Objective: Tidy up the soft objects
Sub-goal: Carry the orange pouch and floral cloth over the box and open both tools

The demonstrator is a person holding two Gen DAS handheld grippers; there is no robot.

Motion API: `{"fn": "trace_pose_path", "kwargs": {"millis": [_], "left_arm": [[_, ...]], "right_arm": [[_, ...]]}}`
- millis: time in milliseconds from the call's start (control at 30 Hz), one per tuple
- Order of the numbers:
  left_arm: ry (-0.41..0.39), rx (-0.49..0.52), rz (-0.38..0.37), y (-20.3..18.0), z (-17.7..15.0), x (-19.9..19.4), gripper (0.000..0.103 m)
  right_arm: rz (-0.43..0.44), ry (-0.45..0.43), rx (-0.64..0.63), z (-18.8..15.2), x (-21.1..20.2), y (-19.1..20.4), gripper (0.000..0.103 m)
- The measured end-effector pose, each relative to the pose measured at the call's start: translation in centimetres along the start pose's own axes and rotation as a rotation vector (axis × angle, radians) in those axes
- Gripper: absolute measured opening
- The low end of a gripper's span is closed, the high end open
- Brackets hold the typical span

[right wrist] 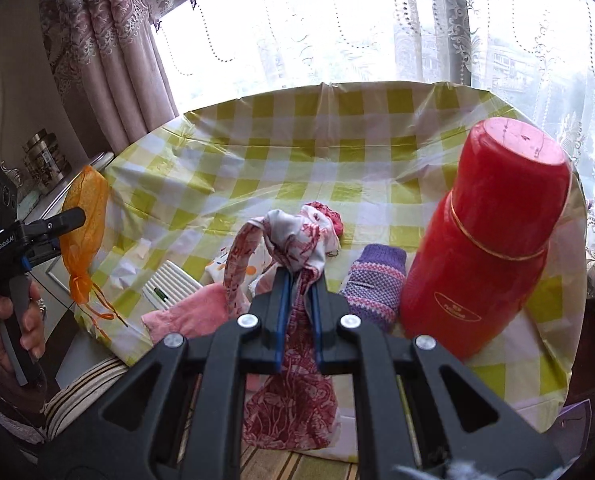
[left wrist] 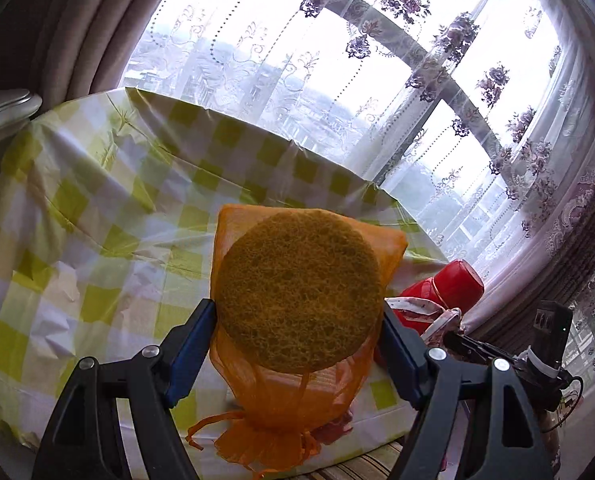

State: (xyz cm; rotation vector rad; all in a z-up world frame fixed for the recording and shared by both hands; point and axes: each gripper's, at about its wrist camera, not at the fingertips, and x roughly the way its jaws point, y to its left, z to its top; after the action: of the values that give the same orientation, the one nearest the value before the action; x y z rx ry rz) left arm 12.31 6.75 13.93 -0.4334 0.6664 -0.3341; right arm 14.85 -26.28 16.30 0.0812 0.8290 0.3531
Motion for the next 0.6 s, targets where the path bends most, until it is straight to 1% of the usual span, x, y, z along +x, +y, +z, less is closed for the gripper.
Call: {"fn": "trace_pose_path", "kwargs": {"millis": [100, 167, 400, 600], "left_arm": [[0.028, 0.036, -0.065, -3.2, -1.2, -0.2, 0.078], [0.062, 0.060, -0.118, -5.5, -2.4, 0.3, 0.078], [0.236, 0.149, -0.280, -14.2, -8.5, 4.3, 0.078], [0.385, 0.235, -0.373, -21.3, -14.2, 7.8, 0.078]], "right_arm": [[-0.048, 0.002, 0.020, -2.0, -2.2, -1.3, 0.013], [-0.071, 0.014, 0.032, -3.4, -3.5, -2.2, 0.013], [-0.191, 0.059, 0.078, -7.7, -7.2, -6.2, 0.013], [-0.317, 0.080, 0.136, -10.5, -10.2, -10.3, 0.013]]}}
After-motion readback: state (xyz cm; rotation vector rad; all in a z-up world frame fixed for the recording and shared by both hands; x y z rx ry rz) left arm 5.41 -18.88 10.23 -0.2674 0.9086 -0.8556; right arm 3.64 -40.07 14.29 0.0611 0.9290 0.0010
